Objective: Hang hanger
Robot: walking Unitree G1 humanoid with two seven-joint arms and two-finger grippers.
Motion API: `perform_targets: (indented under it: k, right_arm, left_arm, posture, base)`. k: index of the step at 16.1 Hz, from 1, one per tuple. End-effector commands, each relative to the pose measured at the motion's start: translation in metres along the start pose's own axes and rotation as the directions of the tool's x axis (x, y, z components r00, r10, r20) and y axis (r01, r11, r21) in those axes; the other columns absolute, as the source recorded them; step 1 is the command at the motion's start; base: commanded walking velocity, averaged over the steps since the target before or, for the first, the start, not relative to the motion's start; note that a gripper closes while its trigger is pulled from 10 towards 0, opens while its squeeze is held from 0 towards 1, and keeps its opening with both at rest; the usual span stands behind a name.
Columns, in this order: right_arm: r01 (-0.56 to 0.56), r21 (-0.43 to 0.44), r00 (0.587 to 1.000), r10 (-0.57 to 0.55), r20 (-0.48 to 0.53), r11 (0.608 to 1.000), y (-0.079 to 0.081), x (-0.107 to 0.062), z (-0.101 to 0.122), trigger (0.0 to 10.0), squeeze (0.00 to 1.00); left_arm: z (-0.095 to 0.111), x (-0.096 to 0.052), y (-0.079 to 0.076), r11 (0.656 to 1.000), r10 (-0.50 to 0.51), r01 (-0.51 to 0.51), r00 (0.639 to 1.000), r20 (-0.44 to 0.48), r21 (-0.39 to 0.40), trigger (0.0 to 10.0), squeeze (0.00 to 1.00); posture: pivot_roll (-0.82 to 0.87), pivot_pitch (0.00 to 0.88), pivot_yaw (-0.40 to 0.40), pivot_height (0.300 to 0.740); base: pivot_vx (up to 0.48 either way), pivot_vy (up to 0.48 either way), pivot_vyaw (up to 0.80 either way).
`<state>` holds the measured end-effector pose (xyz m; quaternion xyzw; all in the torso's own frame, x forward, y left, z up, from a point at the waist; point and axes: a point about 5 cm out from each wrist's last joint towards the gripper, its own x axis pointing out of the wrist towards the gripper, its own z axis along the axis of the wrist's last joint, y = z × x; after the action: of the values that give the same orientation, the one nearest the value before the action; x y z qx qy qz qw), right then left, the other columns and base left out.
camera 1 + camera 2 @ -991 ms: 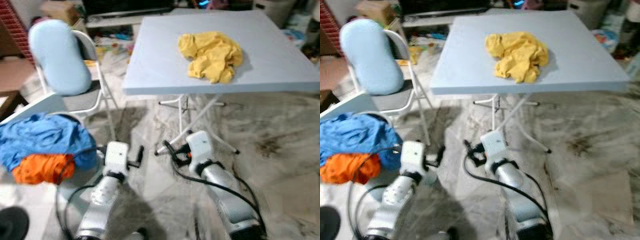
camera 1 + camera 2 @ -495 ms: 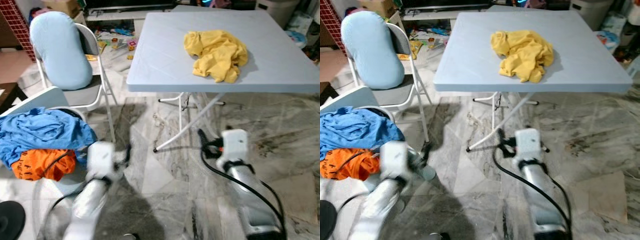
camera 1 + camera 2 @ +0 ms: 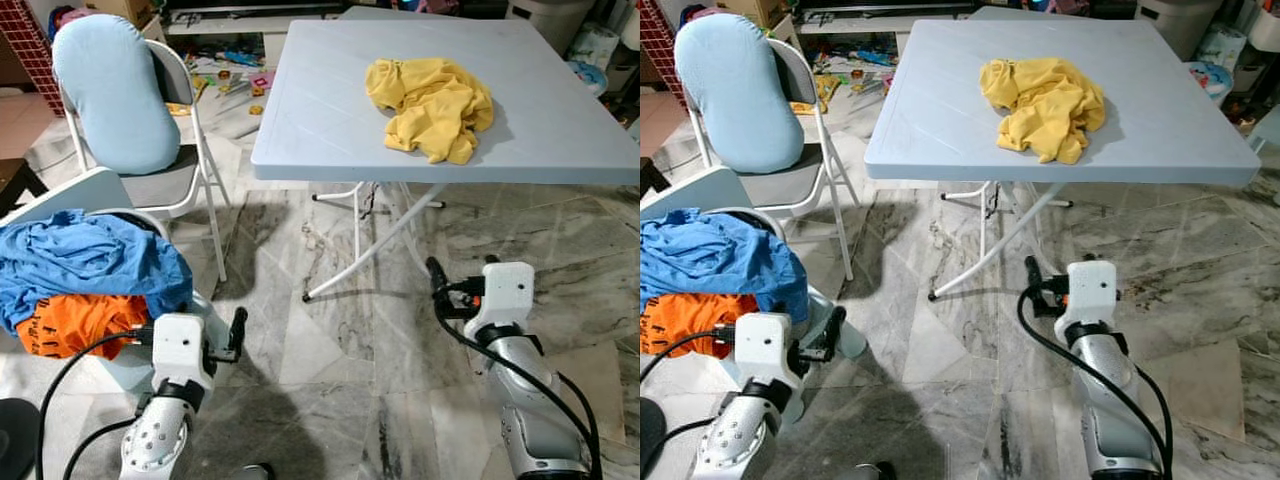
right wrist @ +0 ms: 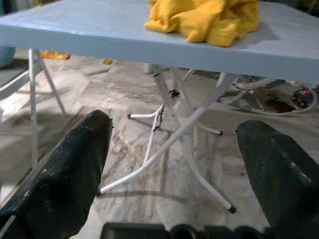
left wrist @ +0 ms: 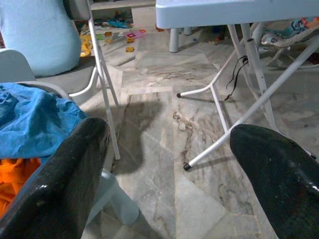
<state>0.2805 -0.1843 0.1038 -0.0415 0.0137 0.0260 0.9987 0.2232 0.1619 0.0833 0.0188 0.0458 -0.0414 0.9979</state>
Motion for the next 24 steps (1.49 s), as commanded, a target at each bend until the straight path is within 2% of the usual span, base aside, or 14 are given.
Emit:
perform_targets:
  k: [1, 5, 10, 17, 21, 24]
  right_arm:
    - [-0.059, -0.007, 0.997, 0.060, 0.042, 0.998, 0.012, 0.002, 0.010, 10.0, 0.00]
    - [-0.100, -0.014, 0.994, 0.100, 0.038, 0.995, 0.021, 0.001, 0.009, 10.0, 0.00]
    - [-0.127, -0.010, 0.992, 0.127, 0.027, 0.992, 0.024, -0.001, 0.007, 10.0, 0.00]
    - [-0.139, -0.009, 0.990, 0.139, 0.020, 0.990, 0.028, 0.002, 0.006, 10.0, 0.00]
    - [-0.147, -0.009, 0.989, 0.147, 0.020, 0.989, 0.029, 0.003, 0.006, 10.0, 0.00]
    - [-0.153, -0.018, 0.988, 0.153, 0.018, 0.988, 0.029, 0.004, 0.005, 10.0, 0.00]
  left_arm:
    - [0.003, 0.001, 0.004, 1.000, 0.005, -0.005, 1.000, 0.009, -0.002, 10.0, 0.00]
    - [0.008, 0.004, 0.001, 1.000, -0.021, 0.021, 1.000, 0.019, -0.009, 10.0, 0.00]
    - [0.007, 0.003, -0.001, 0.999, -0.031, 0.032, 0.999, 0.013, -0.021, 10.0, 0.00]
    - [0.006, 0.001, 0.000, 0.999, -0.036, 0.036, 0.999, 0.000, -0.018, 10.0, 0.00]
    - [0.005, 0.002, -0.002, 0.999, -0.045, 0.045, 0.999, -0.005, -0.015, 10.0, 0.00]
    - [0.003, 0.002, -0.003, 0.999, -0.042, 0.042, 0.999, -0.018, -0.016, 10.0, 0.00]
  posture:
    - [0.02, 0.143, 0.002, 0.740]
    - [0.02, 0.154, 0.003, 0.740]
    - [0.02, 0.163, -0.001, 0.740]
    - [0.03, 0.166, 0.003, 0.740]
    - [0.03, 0.165, 0.002, 0.740]
    - [0.04, 0.163, 0.000, 0.740]
  base:
    - [0.000, 0.000, 0.80]
    - [0.000, 0.000, 0.80]
    - [0.271, 0.000, 0.80]
    - [0.315, 0.000, 0.00]
    - [0.310, 0.000, 0.51]
    - [0.000, 0.000, 0.80]
